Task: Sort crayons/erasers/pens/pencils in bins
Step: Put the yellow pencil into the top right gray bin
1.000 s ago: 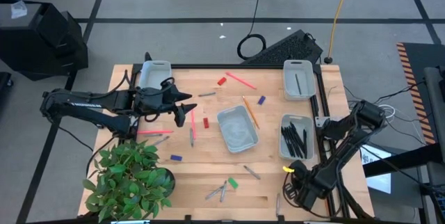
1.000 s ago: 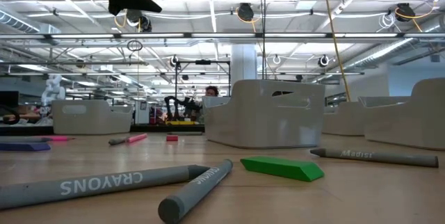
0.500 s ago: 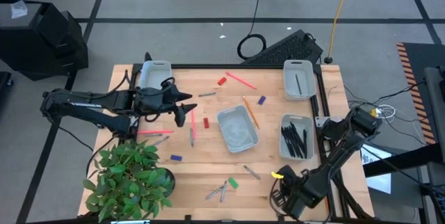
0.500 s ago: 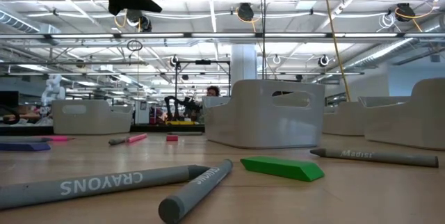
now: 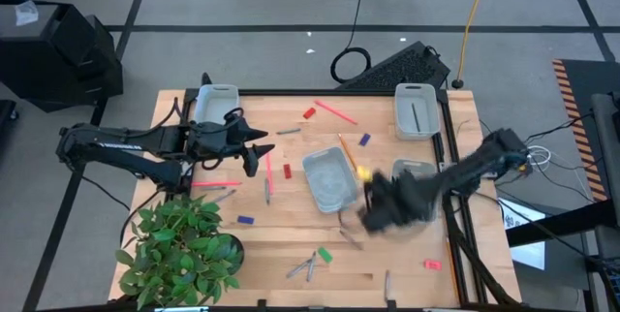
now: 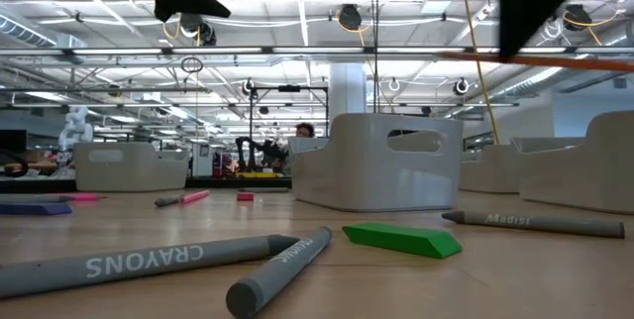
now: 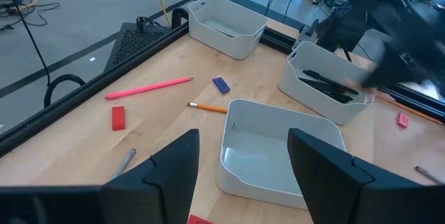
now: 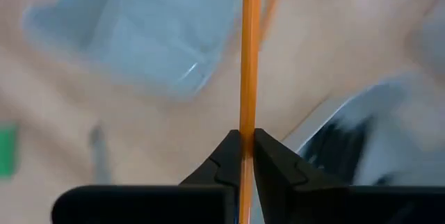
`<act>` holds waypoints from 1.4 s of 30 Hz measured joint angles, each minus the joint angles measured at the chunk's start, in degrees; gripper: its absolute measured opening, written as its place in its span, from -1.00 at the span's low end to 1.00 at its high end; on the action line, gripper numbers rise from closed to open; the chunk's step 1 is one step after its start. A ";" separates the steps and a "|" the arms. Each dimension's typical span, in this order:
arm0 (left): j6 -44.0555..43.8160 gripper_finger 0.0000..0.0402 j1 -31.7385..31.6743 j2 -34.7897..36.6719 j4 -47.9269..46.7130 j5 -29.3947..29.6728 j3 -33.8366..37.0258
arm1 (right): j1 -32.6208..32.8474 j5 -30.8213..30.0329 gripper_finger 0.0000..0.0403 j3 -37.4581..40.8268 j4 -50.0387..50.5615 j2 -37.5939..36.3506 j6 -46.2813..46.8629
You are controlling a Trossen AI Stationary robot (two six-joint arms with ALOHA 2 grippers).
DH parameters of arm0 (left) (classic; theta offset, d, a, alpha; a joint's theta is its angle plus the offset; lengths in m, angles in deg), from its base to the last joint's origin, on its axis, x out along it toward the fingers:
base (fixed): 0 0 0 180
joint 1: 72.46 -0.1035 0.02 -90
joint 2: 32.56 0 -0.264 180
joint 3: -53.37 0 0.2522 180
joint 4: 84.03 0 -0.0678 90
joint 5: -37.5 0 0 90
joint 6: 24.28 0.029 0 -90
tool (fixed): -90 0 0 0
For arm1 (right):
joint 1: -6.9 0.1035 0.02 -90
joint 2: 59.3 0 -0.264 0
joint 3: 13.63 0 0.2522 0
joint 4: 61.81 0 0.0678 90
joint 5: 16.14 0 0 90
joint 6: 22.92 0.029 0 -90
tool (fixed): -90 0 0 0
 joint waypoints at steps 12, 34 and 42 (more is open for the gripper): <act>0.00 0.11 -0.02 0.00 -0.02 0.00 0.00 | -49.59 -9.60 -0.90 0.33 -5.74 -7.70 -46.08; 0.01 0.11 -0.01 0.00 -0.02 0.01 0.00 | -78.74 5.61 -0.85 24.45 -31.96 -6.20 -64.24; 0.02 0.11 -0.02 0.00 -0.02 0.00 0.00 | -74.41 3.54 -0.49 22.44 -29.31 -12.99 -62.91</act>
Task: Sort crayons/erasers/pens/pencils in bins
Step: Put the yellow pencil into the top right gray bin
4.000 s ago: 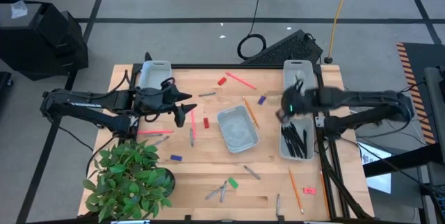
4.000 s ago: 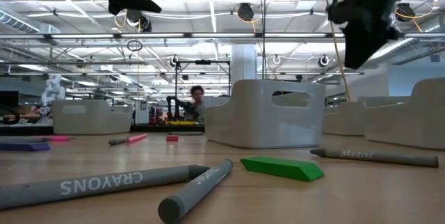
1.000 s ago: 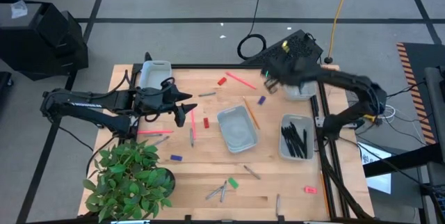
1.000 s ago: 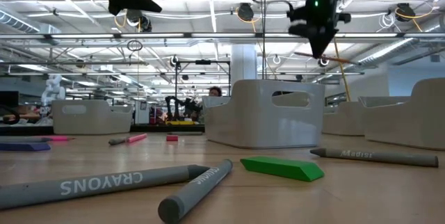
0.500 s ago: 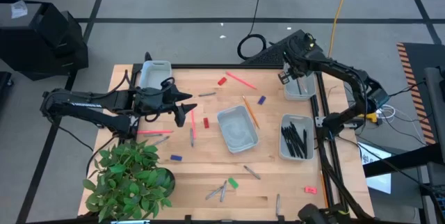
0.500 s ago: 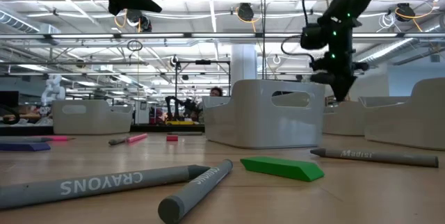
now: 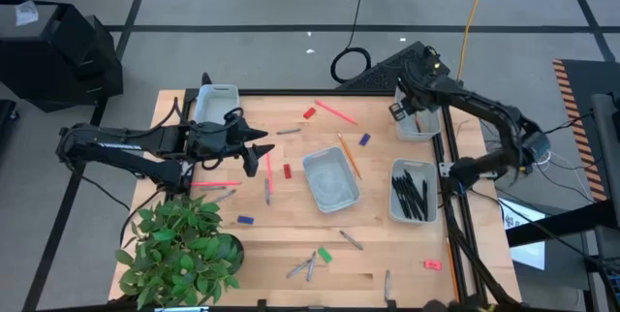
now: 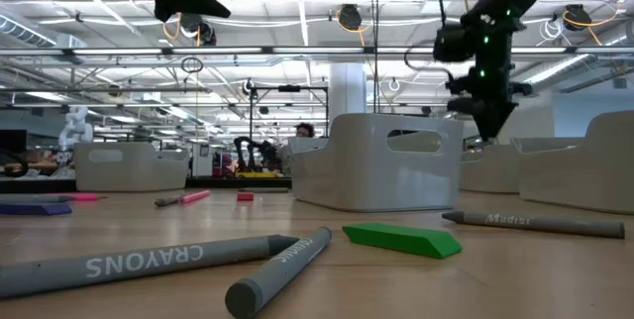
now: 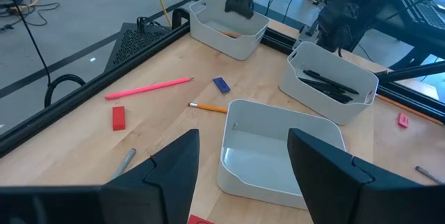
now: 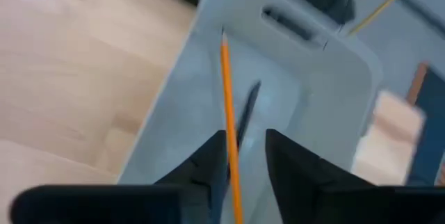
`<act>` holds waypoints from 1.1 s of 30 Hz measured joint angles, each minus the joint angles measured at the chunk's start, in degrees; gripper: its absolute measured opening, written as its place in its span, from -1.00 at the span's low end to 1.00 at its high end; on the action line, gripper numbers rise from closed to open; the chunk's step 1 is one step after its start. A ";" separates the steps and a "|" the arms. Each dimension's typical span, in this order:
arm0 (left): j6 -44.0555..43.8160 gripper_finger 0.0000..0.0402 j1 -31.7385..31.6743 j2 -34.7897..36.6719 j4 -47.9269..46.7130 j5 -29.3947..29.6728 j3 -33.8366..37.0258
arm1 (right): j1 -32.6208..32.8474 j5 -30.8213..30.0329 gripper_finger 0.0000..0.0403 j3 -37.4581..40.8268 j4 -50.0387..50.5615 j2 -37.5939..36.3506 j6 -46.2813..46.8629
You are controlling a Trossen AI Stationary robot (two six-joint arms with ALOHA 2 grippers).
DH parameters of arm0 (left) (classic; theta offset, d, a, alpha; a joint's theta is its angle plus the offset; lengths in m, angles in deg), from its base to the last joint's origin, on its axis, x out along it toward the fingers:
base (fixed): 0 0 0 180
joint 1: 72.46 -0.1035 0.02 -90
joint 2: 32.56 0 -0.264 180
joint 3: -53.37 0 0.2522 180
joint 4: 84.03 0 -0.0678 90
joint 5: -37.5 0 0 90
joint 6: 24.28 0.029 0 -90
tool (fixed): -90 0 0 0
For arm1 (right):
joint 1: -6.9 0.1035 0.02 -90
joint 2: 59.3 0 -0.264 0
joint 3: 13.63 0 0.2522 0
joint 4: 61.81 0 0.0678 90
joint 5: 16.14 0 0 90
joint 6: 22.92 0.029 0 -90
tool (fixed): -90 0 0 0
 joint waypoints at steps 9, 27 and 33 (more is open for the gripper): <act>0.00 0.11 0.02 0.00 0.00 0.00 0.00 | 26.05 0.94 -0.30 -1.08 18.66 -15.08 17.99; 0.00 0.11 0.00 0.00 0.00 0.00 0.00 | 101.73 21.93 -0.32 -20.16 21.59 12.30 78.02; -0.02 0.11 0.00 0.00 0.00 0.02 0.00 | 108.40 37.62 -0.20 -22.68 19.07 23.32 80.19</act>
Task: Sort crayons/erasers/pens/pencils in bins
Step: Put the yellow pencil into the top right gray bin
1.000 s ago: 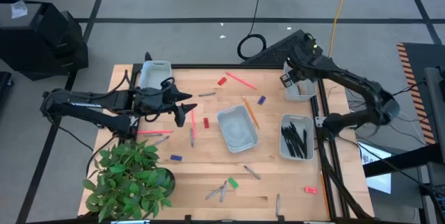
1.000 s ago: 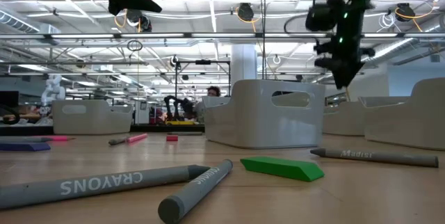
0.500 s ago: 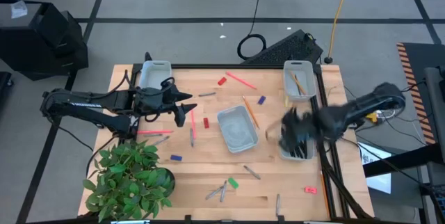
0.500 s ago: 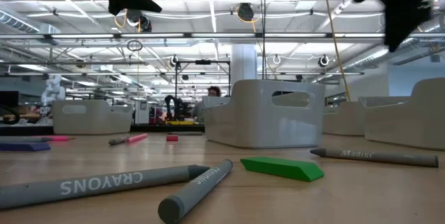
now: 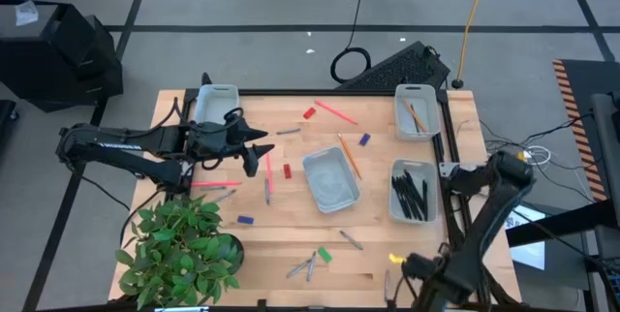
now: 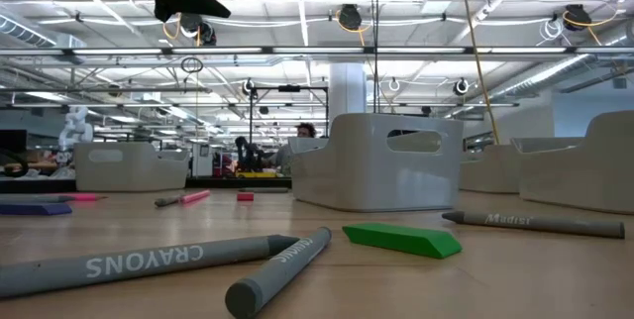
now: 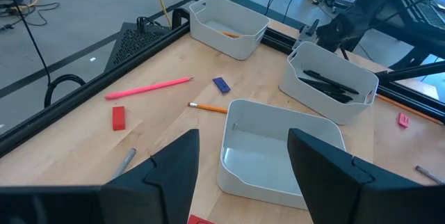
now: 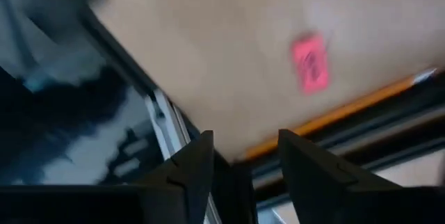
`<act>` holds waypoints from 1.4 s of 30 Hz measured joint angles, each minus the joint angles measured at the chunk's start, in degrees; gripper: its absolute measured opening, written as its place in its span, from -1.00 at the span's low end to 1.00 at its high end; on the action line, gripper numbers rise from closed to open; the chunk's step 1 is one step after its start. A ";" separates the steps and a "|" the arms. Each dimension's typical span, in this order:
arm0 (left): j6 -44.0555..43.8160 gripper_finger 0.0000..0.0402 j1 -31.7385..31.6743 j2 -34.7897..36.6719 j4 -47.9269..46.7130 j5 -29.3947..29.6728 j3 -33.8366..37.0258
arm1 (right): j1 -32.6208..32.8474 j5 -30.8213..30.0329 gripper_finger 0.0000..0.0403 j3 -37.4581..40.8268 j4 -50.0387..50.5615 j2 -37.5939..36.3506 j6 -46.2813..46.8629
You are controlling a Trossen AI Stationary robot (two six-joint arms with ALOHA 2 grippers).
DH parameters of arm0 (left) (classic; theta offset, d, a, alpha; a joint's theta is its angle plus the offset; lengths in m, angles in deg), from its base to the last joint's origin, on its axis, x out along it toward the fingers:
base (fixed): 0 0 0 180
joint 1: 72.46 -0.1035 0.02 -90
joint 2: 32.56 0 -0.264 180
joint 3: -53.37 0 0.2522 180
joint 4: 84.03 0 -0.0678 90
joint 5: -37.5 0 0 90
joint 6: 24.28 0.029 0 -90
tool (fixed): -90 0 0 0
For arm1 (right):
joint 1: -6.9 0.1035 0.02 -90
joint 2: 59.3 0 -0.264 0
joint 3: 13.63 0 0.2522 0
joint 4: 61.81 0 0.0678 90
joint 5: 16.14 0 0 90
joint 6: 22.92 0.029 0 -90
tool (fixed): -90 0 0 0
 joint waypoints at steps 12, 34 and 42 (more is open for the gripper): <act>0.02 0.11 0.01 0.00 -0.01 -0.01 0.00 | 1.62 9.46 -0.13 5.05 -6.47 6.41 -15.16; 0.00 0.11 0.01 0.01 0.00 0.00 0.00 | 5.24 11.74 -0.14 16.21 -14.23 6.17 -23.03; 0.00 0.11 0.02 0.02 0.01 0.00 0.00 | 1.11 3.12 -0.14 12.24 -10.18 1.50 -23.45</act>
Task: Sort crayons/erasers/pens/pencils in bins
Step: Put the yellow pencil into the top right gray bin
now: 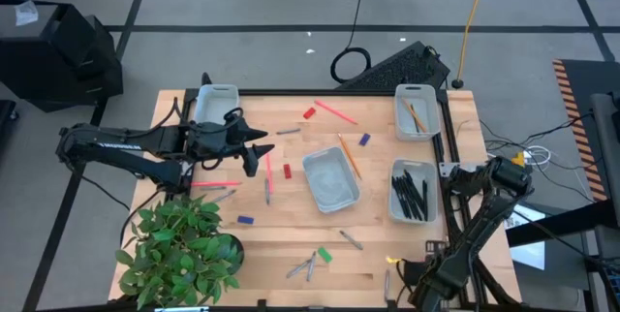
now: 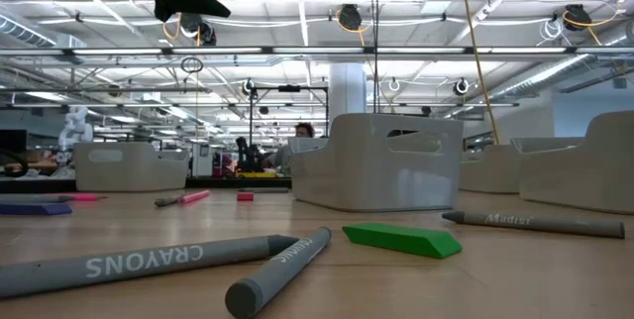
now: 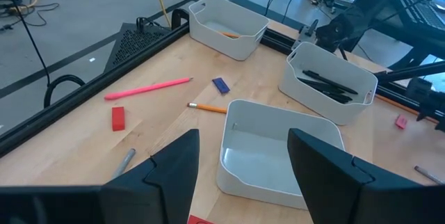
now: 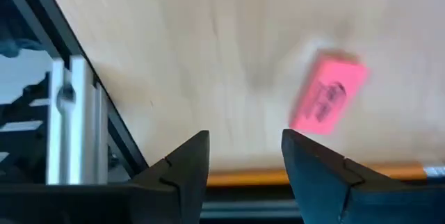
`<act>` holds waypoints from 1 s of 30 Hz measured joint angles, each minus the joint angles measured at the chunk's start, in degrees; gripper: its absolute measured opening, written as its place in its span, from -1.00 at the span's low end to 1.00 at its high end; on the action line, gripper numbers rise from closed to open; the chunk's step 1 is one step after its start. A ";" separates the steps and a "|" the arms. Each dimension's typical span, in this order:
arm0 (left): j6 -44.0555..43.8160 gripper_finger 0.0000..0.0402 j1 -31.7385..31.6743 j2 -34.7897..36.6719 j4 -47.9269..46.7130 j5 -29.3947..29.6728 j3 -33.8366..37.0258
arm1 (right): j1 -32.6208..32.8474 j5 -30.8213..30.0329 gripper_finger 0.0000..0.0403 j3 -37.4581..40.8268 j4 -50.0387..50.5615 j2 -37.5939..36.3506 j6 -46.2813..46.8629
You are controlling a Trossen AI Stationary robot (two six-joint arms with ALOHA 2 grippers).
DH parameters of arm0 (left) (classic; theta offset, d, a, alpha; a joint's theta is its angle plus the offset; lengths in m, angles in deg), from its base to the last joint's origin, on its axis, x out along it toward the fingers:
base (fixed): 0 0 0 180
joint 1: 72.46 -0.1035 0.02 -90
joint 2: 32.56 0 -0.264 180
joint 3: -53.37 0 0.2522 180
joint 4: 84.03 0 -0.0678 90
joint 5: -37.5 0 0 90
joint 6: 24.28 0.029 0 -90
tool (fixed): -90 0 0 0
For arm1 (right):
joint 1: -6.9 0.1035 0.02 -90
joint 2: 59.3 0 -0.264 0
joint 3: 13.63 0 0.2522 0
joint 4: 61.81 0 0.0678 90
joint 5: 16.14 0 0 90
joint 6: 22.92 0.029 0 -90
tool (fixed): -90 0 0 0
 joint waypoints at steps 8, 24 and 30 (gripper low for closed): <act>0.01 0.11 0.00 0.00 0.01 0.00 0.00 | 1.34 1.84 -0.14 3.27 2.94 -2.63 2.19; 0.02 0.11 0.00 0.00 -0.01 0.00 0.00 | 3.67 7.76 -0.14 13.09 -6.11 -3.00 0.56; 0.02 0.11 -0.01 0.00 -0.01 0.00 -0.01 | 3.76 6.68 -0.14 13.06 -6.64 -2.96 1.25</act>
